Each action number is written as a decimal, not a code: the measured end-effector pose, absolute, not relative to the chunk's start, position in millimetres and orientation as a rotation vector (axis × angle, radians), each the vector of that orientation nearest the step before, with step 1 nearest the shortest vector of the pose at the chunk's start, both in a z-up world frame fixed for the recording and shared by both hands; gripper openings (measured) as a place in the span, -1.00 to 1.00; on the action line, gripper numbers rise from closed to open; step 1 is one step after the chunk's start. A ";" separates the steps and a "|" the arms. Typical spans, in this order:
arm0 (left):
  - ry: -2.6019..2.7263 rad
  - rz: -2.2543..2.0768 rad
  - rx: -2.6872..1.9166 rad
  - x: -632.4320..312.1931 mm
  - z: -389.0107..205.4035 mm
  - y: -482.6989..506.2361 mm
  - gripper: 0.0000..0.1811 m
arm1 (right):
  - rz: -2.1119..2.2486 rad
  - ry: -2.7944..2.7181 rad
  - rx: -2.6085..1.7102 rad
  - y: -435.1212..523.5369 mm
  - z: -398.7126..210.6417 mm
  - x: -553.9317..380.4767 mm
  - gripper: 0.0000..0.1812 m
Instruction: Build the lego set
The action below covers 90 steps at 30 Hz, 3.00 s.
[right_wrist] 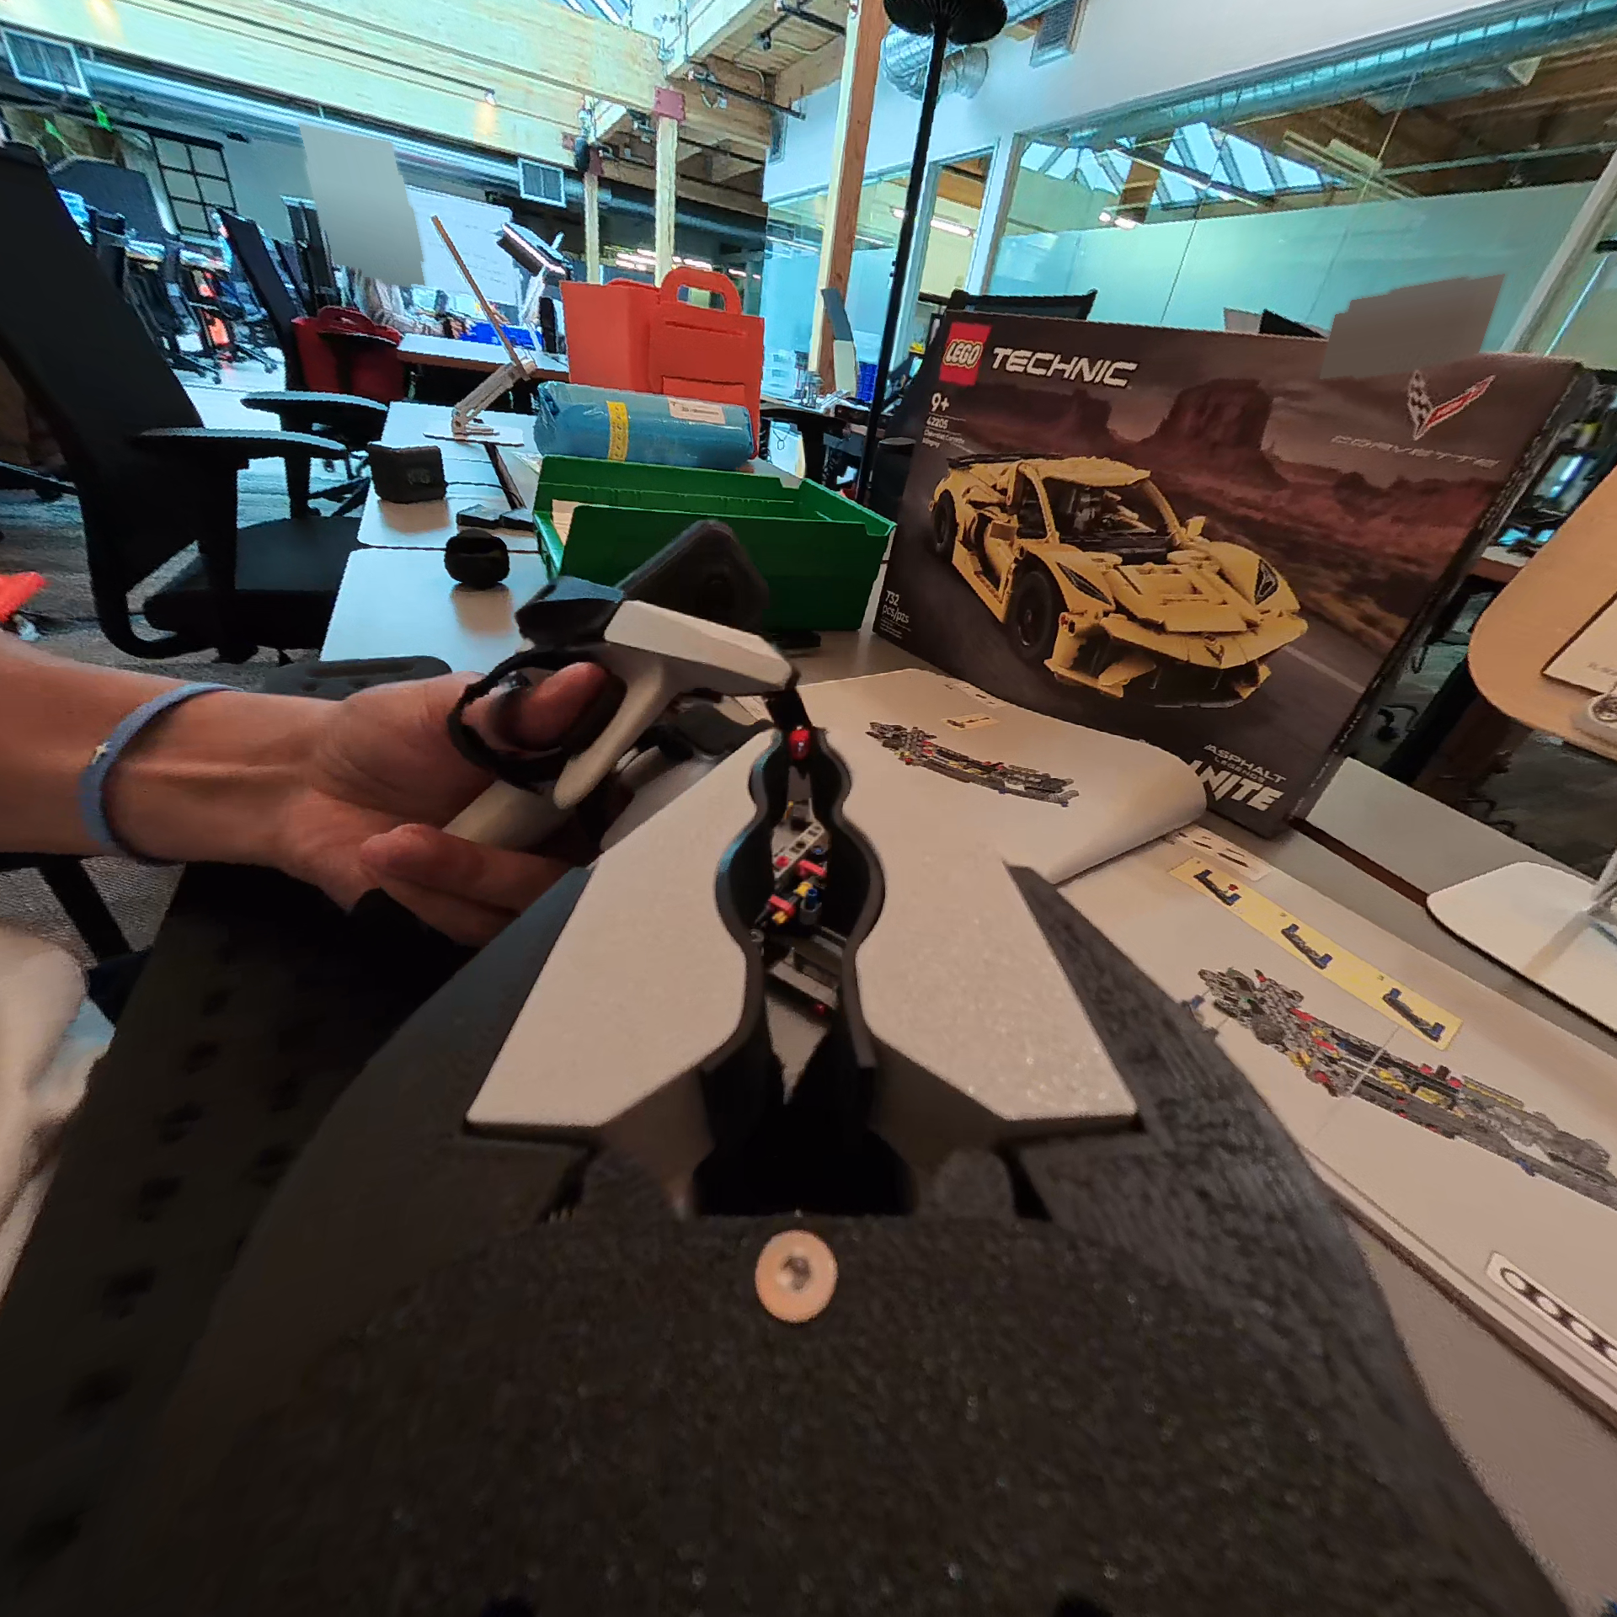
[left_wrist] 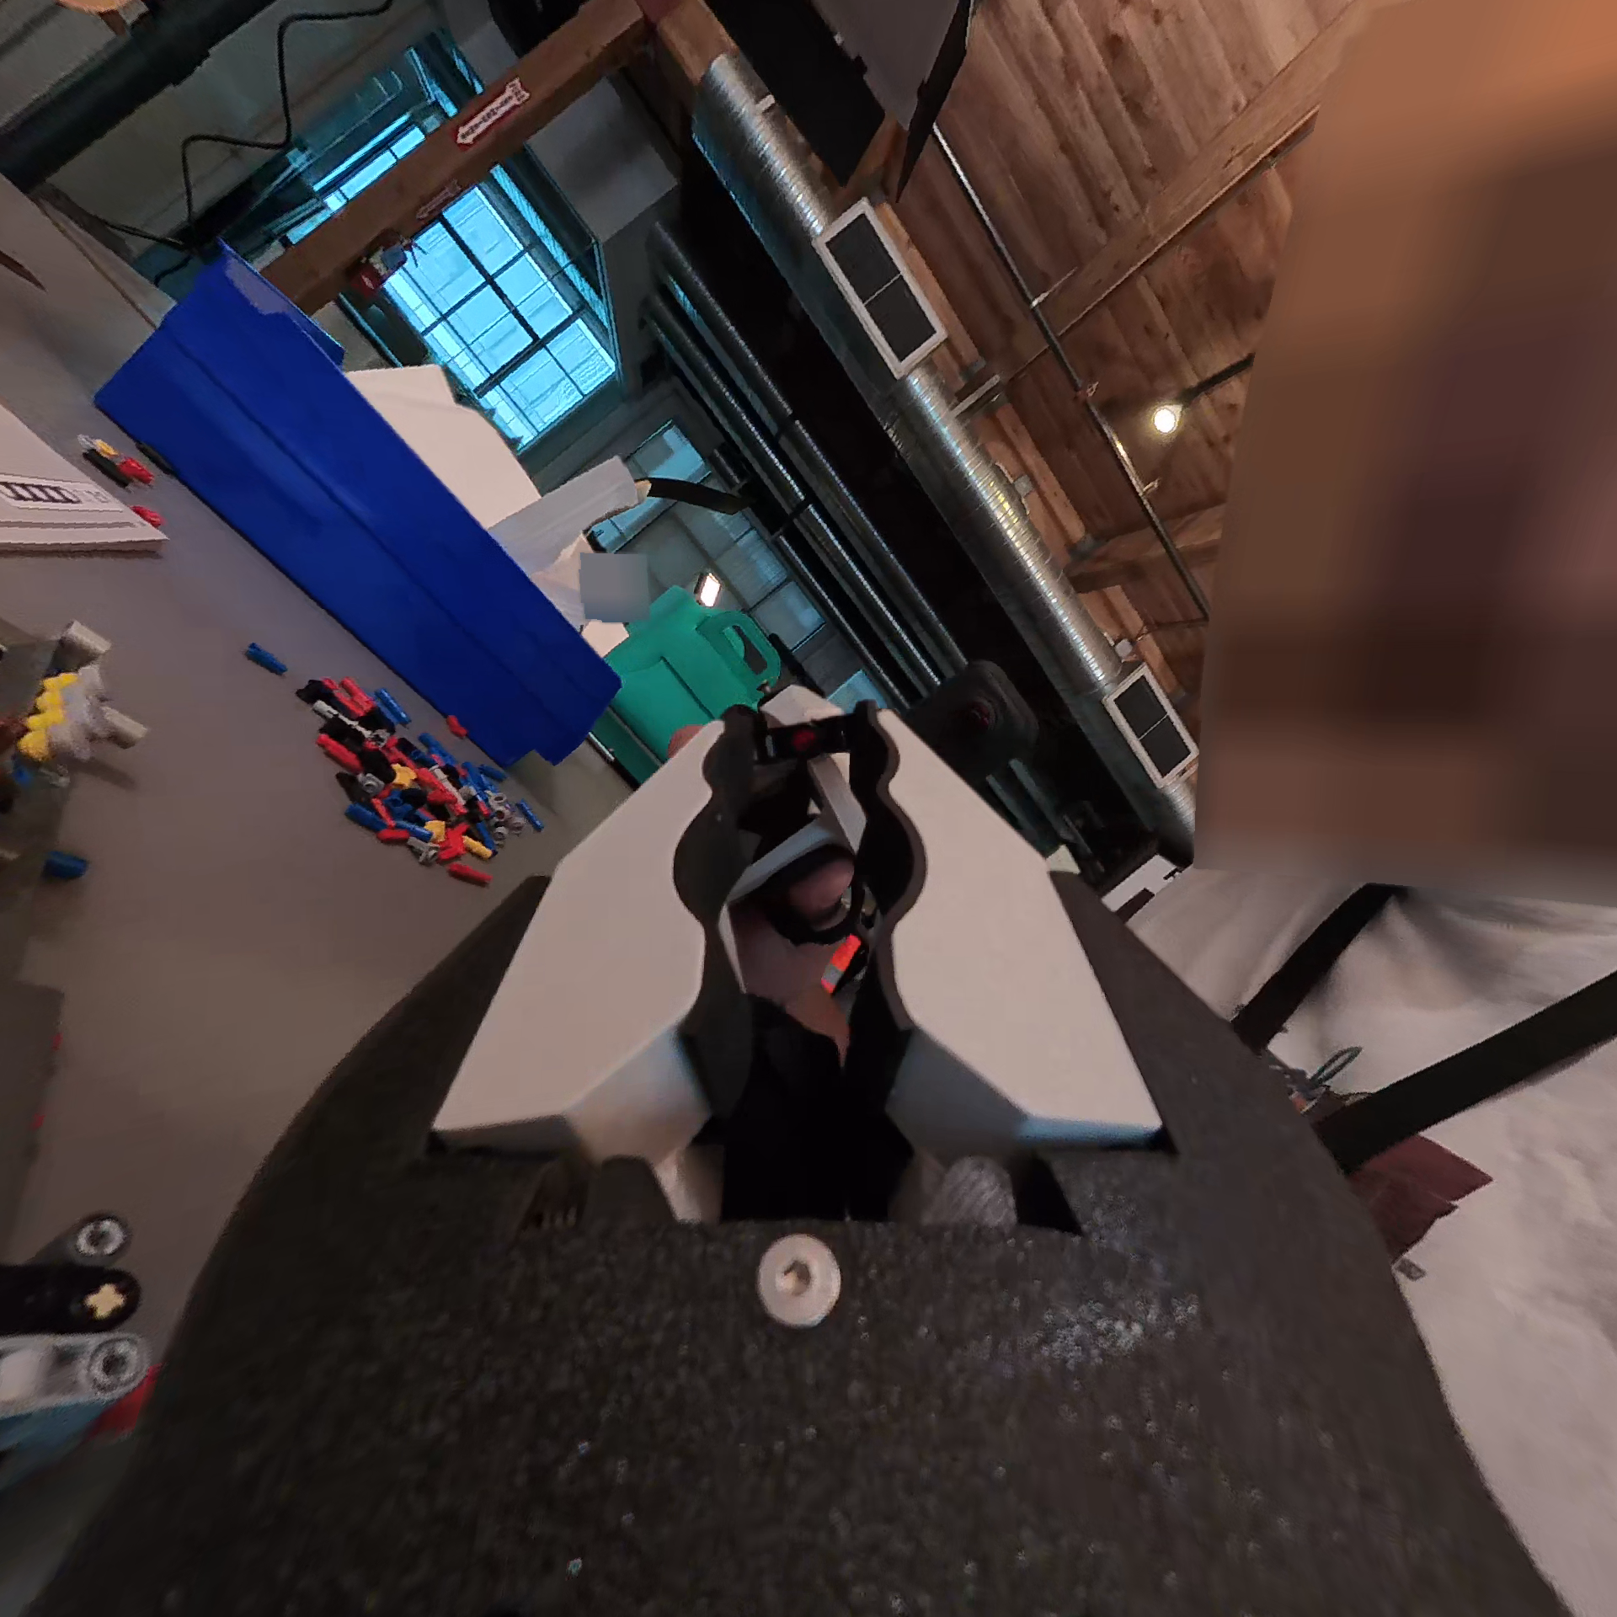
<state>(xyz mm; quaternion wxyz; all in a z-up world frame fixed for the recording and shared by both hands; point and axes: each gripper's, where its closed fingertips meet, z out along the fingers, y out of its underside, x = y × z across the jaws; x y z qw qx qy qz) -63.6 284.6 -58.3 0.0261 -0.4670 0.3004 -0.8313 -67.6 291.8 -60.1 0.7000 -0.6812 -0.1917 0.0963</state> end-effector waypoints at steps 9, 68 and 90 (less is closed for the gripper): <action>0.960 -2.527 -1.331 -64.8 -44.1 276.9 -0.77 | 0.537 -0.301 -1.431 284.5 -43.7 -68.5 -0.96; 1.376 -2.406 -1.213 -85.7 -54.1 275.9 -0.69 | 0.448 -0.443 -1.384 278.2 -47.2 -82.5 -0.96; 1.455 -2.327 -1.214 -84.3 -61.5 271.3 -0.74 | 0.376 -0.487 -1.401 281.7 -54.6 -84.4 -0.96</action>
